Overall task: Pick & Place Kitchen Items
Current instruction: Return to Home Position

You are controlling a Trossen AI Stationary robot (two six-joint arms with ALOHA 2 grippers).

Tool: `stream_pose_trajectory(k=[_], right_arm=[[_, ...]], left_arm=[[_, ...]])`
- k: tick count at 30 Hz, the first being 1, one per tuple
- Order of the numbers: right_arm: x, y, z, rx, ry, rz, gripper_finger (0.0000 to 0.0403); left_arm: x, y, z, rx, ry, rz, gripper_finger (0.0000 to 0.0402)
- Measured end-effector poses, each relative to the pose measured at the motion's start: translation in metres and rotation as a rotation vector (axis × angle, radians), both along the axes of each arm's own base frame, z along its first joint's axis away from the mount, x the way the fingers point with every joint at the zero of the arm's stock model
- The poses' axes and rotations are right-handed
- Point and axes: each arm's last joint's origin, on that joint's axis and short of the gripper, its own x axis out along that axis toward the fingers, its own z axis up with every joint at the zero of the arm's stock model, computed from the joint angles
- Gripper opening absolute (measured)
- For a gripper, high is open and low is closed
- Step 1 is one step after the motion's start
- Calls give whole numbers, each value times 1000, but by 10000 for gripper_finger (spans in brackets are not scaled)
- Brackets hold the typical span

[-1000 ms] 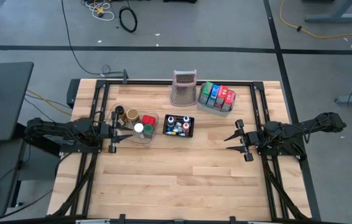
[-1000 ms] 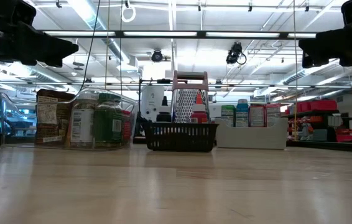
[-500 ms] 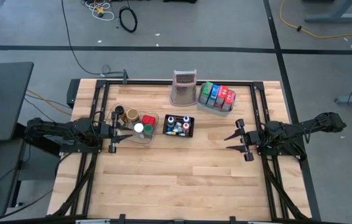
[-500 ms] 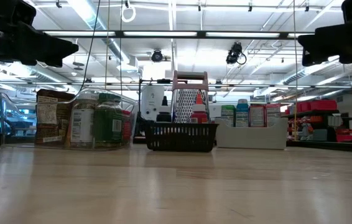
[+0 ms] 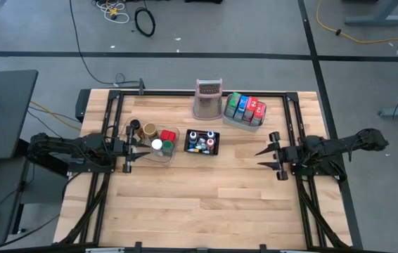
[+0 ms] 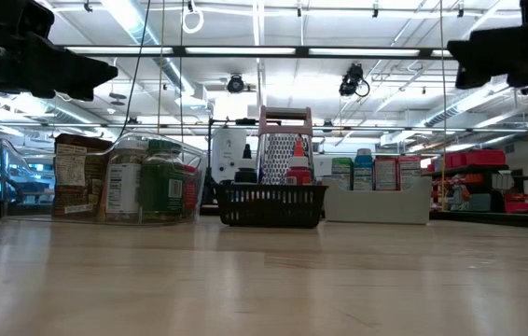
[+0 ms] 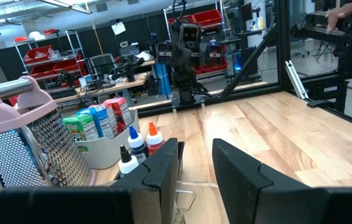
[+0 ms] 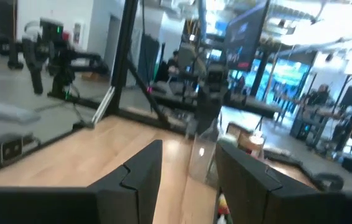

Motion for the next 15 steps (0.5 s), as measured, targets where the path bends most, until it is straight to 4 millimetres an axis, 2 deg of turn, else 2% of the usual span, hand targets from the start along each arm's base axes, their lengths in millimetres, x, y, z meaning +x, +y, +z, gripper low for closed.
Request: stream_pose_trajectory(k=[9,15], right_arm=[[-12,-4,11,33,-132,-66,160],[-16,-8,12,-37,-158,-162,160]], left_arm=[[0,0,0,0,0,0,110],[0,0,0,0,0,0,110]])
